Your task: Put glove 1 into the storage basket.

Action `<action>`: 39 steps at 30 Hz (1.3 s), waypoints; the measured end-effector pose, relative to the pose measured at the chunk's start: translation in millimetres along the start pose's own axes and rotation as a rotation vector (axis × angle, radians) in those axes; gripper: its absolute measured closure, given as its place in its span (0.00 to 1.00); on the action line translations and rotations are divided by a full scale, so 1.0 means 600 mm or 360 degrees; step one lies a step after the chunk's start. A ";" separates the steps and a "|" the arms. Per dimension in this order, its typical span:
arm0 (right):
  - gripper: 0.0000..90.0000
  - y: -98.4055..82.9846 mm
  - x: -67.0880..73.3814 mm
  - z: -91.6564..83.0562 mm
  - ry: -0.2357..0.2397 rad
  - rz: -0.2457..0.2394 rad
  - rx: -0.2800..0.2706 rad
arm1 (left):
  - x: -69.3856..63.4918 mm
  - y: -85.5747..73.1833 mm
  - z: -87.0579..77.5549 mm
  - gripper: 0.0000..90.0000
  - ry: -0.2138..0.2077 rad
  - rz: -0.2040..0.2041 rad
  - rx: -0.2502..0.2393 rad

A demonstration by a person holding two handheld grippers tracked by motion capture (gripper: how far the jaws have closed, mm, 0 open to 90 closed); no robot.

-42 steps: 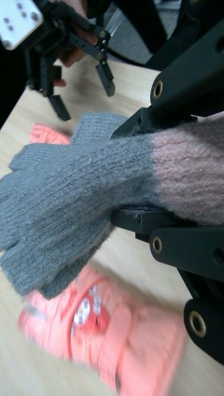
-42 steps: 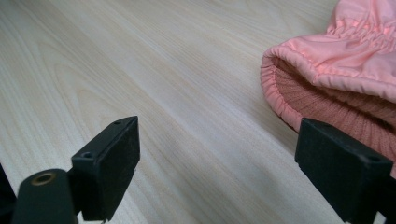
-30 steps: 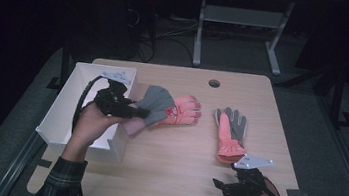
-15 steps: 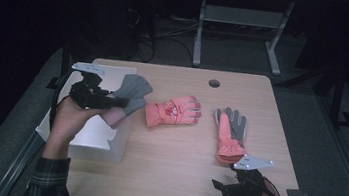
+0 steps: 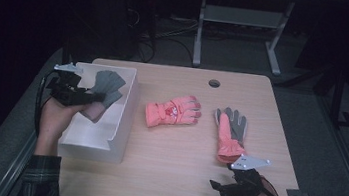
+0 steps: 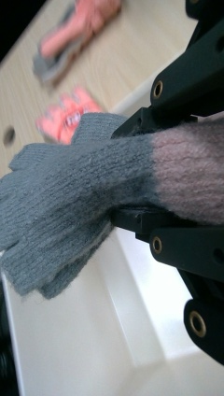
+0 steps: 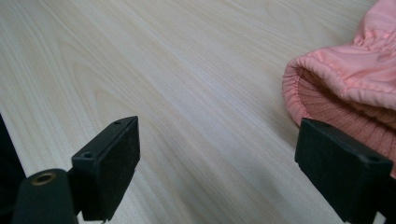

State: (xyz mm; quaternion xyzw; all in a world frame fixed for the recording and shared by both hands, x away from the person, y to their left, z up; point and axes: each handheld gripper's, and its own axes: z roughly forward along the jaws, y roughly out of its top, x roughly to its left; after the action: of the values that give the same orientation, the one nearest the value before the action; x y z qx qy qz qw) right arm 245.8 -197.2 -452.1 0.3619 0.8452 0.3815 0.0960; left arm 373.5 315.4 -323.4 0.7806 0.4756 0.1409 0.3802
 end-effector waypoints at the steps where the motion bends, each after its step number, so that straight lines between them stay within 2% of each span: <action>1: 0.15 0.000 0.000 0.000 0.0004 -0.0010 0.0000 | 0.011 -0.007 0.012 0.71 0.0043 -0.0003 0.0030; 8: 0.16 0.000 0.000 0.000 0.0006 -0.0014 0.0001 | 0.040 -0.031 0.048 0.70 0.0130 -0.0028 0.0096; 9: 0.16 -0.001 0.000 0.000 0.0006 -0.0011 0.0002 | 0.051 -0.039 0.061 0.70 0.0141 -0.0039 0.0127; 12: 0.16 -0.001 0.000 0.000 0.0006 -0.0010 0.0004 | 0.061 -0.048 0.074 0.70 0.0165 -0.0037 0.0168; 13: 0.16 -0.001 0.000 0.000 0.0006 -0.0012 0.0007 | 0.068 -0.055 0.086 0.70 0.0201 -0.0030 0.0213; 16: 0.16 -0.001 0.000 0.001 0.0005 -0.0011 0.0008 | 0.071 -0.061 0.097 0.70 0.0200 -0.0037 0.0236; 19: 0.16 -0.001 0.000 0.000 0.0001 -0.0011 0.0010 | 0.077 -0.070 0.116 0.69 0.0226 -0.0042 0.0301; 22: 0.16 -0.001 -0.001 -0.001 -0.0001 -0.0009 0.0009 | 0.078 -0.074 0.122 0.69 0.0239 -0.0052 0.0331; 23: 0.16 -0.001 -0.001 -0.001 -0.0001 -0.0004 0.0012 | 0.077 -0.074 0.127 0.68 0.0272 -0.0022 0.0375; 26: 0.16 -0.002 0.000 -0.001 0.0003 -0.0004 0.0011 | 0.077 -0.077 0.133 0.67 0.0284 -0.0044 0.0409; 27: 0.16 -0.002 0.000 -0.002 0.0004 -0.0005 0.0011 | 0.079 -0.079 0.140 0.64 0.0296 -0.0049 0.0455; 29: 0.16 -0.002 -0.001 -0.002 0.0002 -0.0002 0.0010 | 0.078 -0.080 0.143 0.59 0.0300 -0.0064 0.0463; 33: 0.16 -0.002 0.000 -0.003 0.0005 0.0001 0.0011 | 0.076 -0.081 0.151 0.43 0.0289 -0.0076 0.0492; 38: 0.16 -0.002 0.000 -0.003 0.0006 0.0004 0.0012 | 0.073 -0.079 0.151 0.30 0.0323 -0.0063 0.0487; 39: 0.16 -0.002 0.000 -0.003 0.0006 0.0006 0.0010 | 0.070 -0.076 0.147 0.28 0.0332 -0.0059 0.0460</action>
State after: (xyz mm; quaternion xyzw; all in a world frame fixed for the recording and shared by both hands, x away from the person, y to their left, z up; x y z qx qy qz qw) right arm 244.4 -198.8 -451.8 0.3631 0.8458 0.3798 0.0926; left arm 417.1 322.4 -422.0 0.7994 0.5421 0.1441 0.2152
